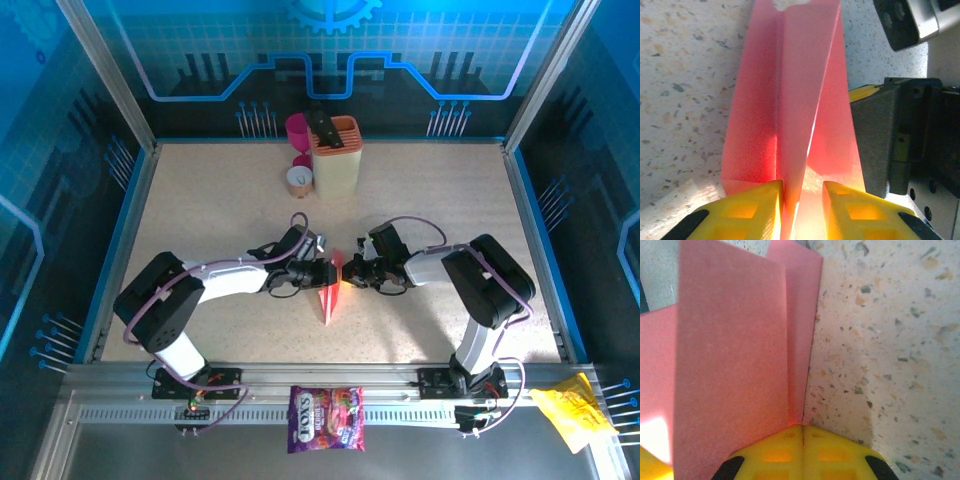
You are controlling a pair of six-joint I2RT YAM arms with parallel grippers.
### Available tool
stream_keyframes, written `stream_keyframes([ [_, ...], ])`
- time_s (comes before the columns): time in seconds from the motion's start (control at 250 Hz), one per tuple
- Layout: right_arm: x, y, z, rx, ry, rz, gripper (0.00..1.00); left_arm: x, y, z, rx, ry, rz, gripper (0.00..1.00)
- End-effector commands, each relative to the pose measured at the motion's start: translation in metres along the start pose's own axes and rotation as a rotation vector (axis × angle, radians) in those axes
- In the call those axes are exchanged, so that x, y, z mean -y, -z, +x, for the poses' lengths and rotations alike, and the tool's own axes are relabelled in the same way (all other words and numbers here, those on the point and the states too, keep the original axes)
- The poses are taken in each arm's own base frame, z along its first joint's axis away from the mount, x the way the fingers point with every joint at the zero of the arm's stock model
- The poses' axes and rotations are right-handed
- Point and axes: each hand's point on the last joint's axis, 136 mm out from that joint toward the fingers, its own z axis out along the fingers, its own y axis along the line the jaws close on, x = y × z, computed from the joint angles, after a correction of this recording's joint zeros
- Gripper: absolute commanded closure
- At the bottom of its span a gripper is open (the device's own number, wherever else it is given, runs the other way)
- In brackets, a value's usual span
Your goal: Fold a paper plane with a square sheet of paper (pick it up from the middle)
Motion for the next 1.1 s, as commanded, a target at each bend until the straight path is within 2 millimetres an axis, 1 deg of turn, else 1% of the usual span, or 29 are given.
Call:
stream_keyframes([
  [0.0, 0.046, -0.035, 0.023, -0.034, -0.011, 0.121, 1.00, 0.002, -0.004, 0.003, 0.000, -0.007, -0.013, 0.72],
  [0.28, 0.047, -0.036, 0.024, -0.034, -0.011, 0.119, 1.00, -0.003, -0.015, 0.009, -0.019, -0.027, -0.111, 0.72],
  [0.395, 0.046, -0.036, 0.025, -0.034, -0.014, 0.118, 1.00, -0.004, -0.018, 0.008, -0.014, -0.031, -0.134, 0.73],
  [0.431, 0.046, -0.036, 0.025, -0.034, -0.012, 0.118, 1.00, -0.004, -0.018, 0.009, -0.015, -0.030, -0.141, 0.76],
  [0.483, 0.046, -0.036, 0.025, -0.036, -0.014, 0.118, 1.00, -0.007, -0.020, 0.007, -0.012, -0.021, -0.155, 0.85],
  [0.595, 0.041, -0.036, 0.025, -0.040, -0.010, 0.102, 1.00, -0.010, -0.024, 0.004, -0.010, -0.018, -0.182, 0.99],
  [0.655, 0.036, -0.033, 0.023, -0.037, -0.003, 0.096, 1.00, -0.011, -0.025, 0.002, -0.006, -0.028, -0.200, 1.00],
  [0.743, 0.026, -0.018, 0.014, -0.007, 0.005, 0.075, 1.00, -0.017, -0.018, -0.003, 0.002, -0.060, -0.255, 1.00],
  [0.811, 0.016, -0.001, 0.004, 0.031, 0.021, 0.056, 1.00, -0.022, -0.006, -0.009, 0.012, -0.094, -0.309, 1.00],
  [0.827, 0.018, 0.004, 0.006, 0.027, 0.019, 0.068, 1.00, -0.022, -0.002, -0.011, 0.016, -0.107, -0.318, 1.00],
  [0.879, 0.013, 0.018, 0.002, 0.050, 0.033, 0.074, 1.00, -0.023, 0.010, -0.015, 0.023, -0.142, -0.347, 1.00],
  [0.999, 0.006, 0.048, 0.004, 0.081, 0.078, 0.111, 1.00, -0.029, 0.038, -0.022, 0.010, -0.210, -0.419, 1.00],
  [1.099, -0.002, 0.065, 0.009, 0.107, 0.109, 0.118, 1.00, -0.034, 0.053, -0.023, -0.014, -0.258, -0.468, 1.00],
])
